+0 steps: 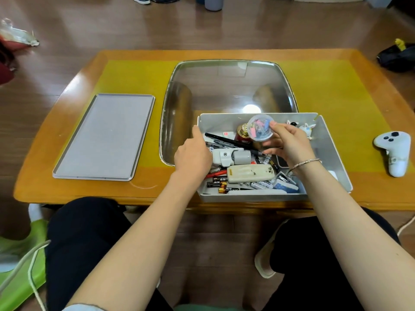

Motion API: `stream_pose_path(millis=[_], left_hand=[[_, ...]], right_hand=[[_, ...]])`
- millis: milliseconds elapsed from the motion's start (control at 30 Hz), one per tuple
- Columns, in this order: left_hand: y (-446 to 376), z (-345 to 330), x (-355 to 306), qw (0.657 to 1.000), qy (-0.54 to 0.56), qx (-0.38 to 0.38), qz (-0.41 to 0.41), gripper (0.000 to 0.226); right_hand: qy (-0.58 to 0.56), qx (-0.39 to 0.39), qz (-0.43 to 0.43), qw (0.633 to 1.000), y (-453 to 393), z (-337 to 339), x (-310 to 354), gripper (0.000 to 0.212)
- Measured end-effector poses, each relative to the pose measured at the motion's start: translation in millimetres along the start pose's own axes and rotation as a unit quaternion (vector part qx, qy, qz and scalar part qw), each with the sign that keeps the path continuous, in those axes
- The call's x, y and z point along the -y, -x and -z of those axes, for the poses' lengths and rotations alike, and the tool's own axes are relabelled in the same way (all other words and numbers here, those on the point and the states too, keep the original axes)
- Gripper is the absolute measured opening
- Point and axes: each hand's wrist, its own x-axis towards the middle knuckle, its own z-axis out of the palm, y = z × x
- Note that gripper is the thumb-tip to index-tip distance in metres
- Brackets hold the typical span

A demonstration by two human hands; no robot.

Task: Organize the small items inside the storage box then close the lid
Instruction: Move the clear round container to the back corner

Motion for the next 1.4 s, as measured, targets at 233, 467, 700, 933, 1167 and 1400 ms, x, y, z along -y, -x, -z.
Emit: stream_pose_path(millis=[233,467,700,933,1167,1400], left_hand=[[-31,-1,-19,0.961,-0.032,0.036,-0.272,0.053],[-44,-30,-19,0.934,-0.167,0.237,-0.21,0.099],[-26,-35,-17,0.936,-0.151,0.175,-0.265,0.09],[1,-36,-18,0.934,-0.162,0.158,-0.275,0.091],[-3,-34,-20,0.954,-0.161,0.19,-0.165,0.102],[-2,-31,-22,0.943,-0.208,0.203,-0.162,0.105]], right_hand=[[0.003,-0.004,0.019,1.0,-5,3,-2,0.017],[-0.005,-0.009,0.022,1.0,-7,4,-4,0.019],[-0.015,0.006,0.02,1.0,-10,2,-1,0.02],[0.021,0.056,0.03,0.998,-15,-7,1,0.022],[0.14,0.095,0.063,0.984,-21,-41,17,0.023],[0.304,0.148,0.051,0.94,-39,-79,15,0.026]])
